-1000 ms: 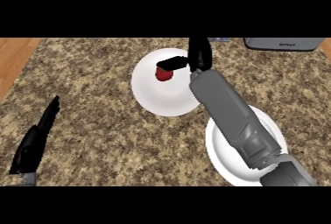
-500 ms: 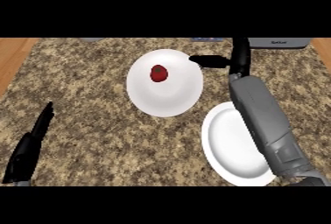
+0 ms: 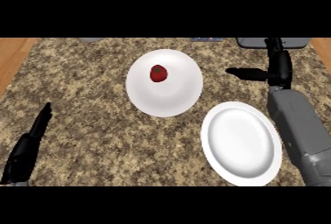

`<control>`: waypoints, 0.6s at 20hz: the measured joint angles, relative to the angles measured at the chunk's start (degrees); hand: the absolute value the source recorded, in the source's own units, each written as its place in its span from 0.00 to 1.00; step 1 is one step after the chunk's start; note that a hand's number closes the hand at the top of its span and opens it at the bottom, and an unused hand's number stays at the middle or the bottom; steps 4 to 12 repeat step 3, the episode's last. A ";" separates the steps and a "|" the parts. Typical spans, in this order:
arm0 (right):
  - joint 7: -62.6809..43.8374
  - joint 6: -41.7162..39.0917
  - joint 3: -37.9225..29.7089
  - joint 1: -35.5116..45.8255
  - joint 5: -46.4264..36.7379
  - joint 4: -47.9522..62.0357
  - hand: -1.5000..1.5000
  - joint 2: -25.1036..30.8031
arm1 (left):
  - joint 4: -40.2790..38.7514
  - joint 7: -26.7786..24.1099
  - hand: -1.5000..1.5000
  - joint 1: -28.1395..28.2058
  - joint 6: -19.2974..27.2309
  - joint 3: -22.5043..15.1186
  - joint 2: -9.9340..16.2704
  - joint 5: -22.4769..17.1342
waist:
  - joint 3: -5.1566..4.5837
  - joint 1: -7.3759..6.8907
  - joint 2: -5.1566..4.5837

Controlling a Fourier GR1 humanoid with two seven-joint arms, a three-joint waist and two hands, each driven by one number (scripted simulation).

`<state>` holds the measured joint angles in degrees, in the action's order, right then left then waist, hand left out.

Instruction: Pick the tomato from the plate and place it in the plate

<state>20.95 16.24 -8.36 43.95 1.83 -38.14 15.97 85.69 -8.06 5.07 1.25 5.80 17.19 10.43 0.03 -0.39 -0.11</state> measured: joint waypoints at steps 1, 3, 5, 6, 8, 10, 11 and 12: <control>-0.30 -1.22 -0.21 -0.46 0.27 -0.67 0.00 1.00 | -0.17 -0.94 0.50 0.66 -0.74 0.64 0.46 -0.49 | 0.00 0.03 0.03; 1.08 -3.66 -1.45 -1.08 1.04 0.38 0.00 2.89 | 0.32 -0.30 0.50 0.28 -1.35 0.94 0.61 -0.53 | -0.01 -0.04 0.01; 1.08 -3.66 -1.45 -1.08 1.04 0.38 0.00 2.89 | 0.32 -0.30 0.50 0.28 -1.35 0.94 0.61 -0.53 | -0.01 -0.04 0.01; 1.08 -3.66 -1.45 -1.08 1.04 0.38 0.00 2.89 | 0.32 -0.30 0.50 0.28 -1.35 0.94 0.61 -0.53 | -0.01 -0.04 0.01; 1.08 -3.66 -1.45 -1.08 1.04 0.38 0.00 2.89 | 0.32 -0.30 0.50 0.28 -1.35 0.94 0.61 -0.53 | -0.01 -0.04 0.01; 1.08 -3.66 -1.45 -1.08 1.04 0.38 0.00 2.89 | 0.32 -0.30 0.50 0.28 -1.35 0.94 0.61 -0.53 | -0.01 -0.04 0.01; 1.08 -3.66 -1.45 -1.08 1.04 0.38 0.00 2.89 | 0.32 -0.30 0.50 0.28 -1.35 0.94 0.61 -0.53 | -0.01 -0.04 0.01; 1.08 -3.66 -1.45 -1.08 1.04 0.38 0.00 2.89 | 0.32 -0.30 0.50 0.28 -1.35 0.94 0.61 -0.53 | -0.01 -0.04 0.01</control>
